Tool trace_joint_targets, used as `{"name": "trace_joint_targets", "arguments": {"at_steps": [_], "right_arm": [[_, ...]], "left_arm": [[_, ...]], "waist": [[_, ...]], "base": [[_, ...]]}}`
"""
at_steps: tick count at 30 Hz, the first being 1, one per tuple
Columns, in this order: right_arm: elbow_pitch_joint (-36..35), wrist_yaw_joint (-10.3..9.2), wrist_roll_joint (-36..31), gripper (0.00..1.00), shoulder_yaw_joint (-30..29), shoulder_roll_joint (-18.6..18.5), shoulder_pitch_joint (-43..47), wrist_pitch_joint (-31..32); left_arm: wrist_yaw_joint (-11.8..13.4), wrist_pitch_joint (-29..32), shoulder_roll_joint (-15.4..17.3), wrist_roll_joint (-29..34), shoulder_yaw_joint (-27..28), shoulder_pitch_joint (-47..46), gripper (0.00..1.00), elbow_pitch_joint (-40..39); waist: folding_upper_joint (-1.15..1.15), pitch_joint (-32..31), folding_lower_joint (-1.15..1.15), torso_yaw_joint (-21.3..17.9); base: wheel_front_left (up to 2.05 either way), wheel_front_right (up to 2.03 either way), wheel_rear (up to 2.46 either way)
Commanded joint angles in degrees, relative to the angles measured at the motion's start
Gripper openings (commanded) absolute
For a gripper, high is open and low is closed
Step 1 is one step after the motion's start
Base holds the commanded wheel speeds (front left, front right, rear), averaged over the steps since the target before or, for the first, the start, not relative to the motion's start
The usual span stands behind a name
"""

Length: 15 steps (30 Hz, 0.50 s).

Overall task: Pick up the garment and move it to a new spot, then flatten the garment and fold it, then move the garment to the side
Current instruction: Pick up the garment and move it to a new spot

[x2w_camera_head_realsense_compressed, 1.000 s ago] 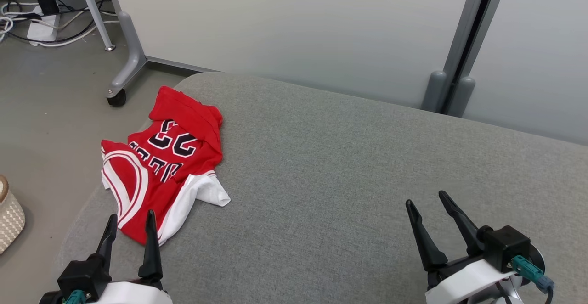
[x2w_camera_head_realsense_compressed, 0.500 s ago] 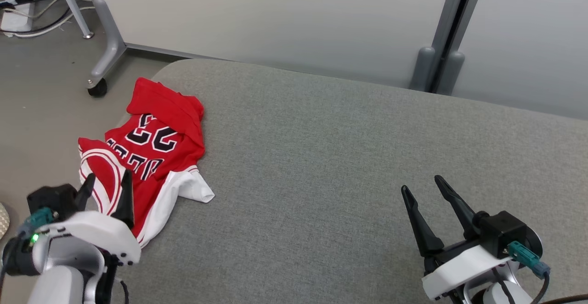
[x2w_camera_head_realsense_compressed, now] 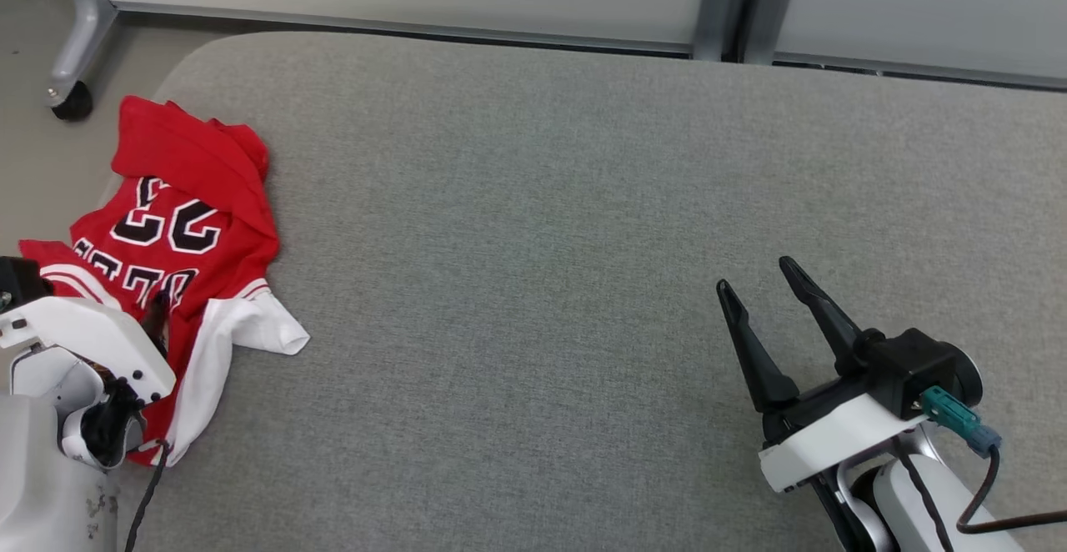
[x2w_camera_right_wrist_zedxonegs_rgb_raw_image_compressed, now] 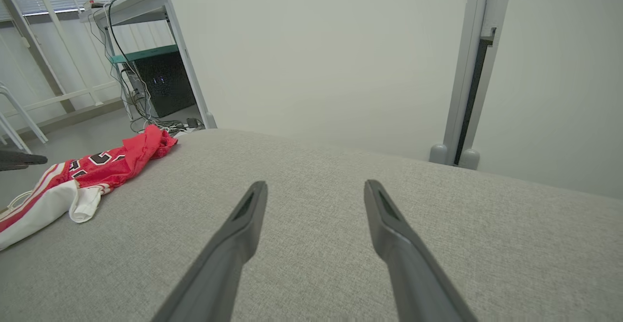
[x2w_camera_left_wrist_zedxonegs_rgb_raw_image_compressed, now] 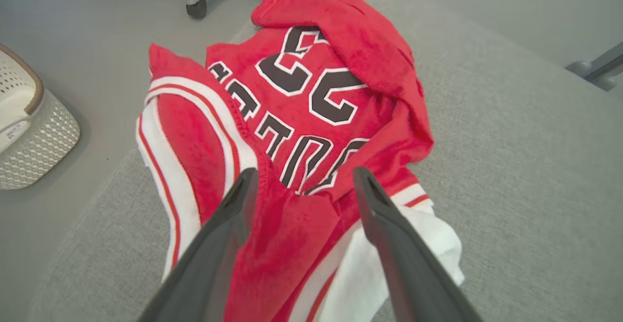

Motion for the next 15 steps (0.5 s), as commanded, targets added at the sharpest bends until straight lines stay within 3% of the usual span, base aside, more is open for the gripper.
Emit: {"name": "trace_joint_targets", "arguments": {"at_steps": [1,10,12,14,15], "right_arm": [[-0.1,-0.01,0.3,1.00,0.2,-0.5,-1.1,0.2],[0.7,-0.01,0.7,1.00,1.5,-0.9,-3.1,-0.4],[0.9,-0.01,0.8,1.00,1.6,-0.9,-3.1,-0.5],[1.1,-0.01,1.1,1.00,1.9,-1.0,-3.3,-0.6],[1.2,-0.01,1.1,1.00,2.0,-1.1,-3.3,-0.6]], "left_arm": [[-0.7,0.1,0.4,-0.4,0.0,-1.7,1.00,2.9],[-3.0,3.9,-1.9,-1.7,-2.7,-2.5,1.00,20.4],[-3.3,3.7,-2.1,-1.8,-3.0,-2.5,0.95,21.5],[-3.6,2.1,-2.0,-1.5,-3.6,-2.8,0.23,22.7],[-3.6,1.2,-1.8,-1.3,-3.9,-3.1,0.00,23.0]], "waist": [[0.00,2.8,0.00,-2.5],[0.00,5.3,0.00,-5.3],[0.00,5.2,0.00,-5.4],[0.00,5.1,0.00,-5.5],[0.00,4.9,0.00,-5.5]], "base": [[0.00,0.00,0.00],[0.00,0.00,0.00],[0.00,0.00,0.00],[0.00,0.00,0.00],[0.00,0.00,0.00]]}}
